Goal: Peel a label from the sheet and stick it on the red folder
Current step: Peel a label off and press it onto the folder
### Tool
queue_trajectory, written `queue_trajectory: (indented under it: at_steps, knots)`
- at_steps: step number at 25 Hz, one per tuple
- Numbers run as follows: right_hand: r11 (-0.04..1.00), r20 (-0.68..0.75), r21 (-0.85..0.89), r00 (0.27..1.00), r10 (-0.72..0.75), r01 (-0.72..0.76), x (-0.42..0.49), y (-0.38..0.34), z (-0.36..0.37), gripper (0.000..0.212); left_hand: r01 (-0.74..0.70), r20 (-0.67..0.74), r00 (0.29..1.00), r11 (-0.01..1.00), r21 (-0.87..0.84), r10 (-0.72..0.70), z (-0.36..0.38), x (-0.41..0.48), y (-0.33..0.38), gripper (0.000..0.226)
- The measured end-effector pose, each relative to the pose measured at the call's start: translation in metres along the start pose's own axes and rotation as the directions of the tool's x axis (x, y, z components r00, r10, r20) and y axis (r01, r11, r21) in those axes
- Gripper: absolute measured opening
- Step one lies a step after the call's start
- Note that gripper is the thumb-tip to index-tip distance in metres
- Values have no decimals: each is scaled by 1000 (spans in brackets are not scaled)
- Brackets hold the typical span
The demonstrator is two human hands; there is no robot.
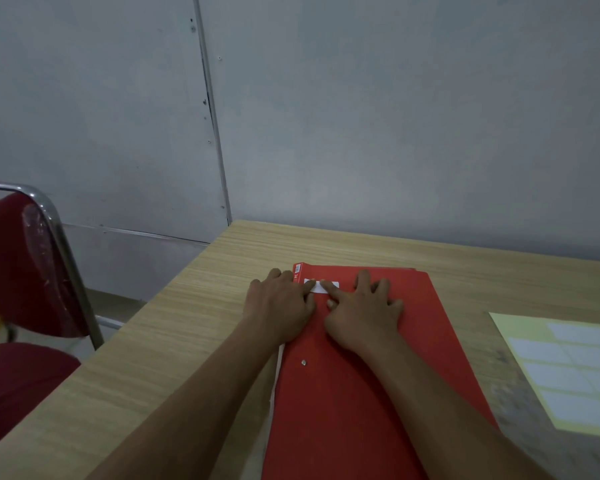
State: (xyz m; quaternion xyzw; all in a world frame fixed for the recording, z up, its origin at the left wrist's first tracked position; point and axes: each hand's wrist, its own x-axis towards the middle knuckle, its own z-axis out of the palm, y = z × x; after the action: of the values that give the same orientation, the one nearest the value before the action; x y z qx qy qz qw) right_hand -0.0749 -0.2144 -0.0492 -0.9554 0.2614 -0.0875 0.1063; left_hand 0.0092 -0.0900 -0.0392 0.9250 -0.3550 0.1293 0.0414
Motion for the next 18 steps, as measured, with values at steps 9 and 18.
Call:
queue_trajectory:
  at_steps: [9, 18]
  knots:
    - [999, 8, 25, 999, 36, -36, -2, -3, -6, 54, 40, 24, 999, 999, 34, -41, 1, 1, -3, 51]
    - [996, -101, 87, 994, 42, -33, -8, 0, -3, 50, 84, -70, 994, 996, 33, -82, -3, -7, 2, 50]
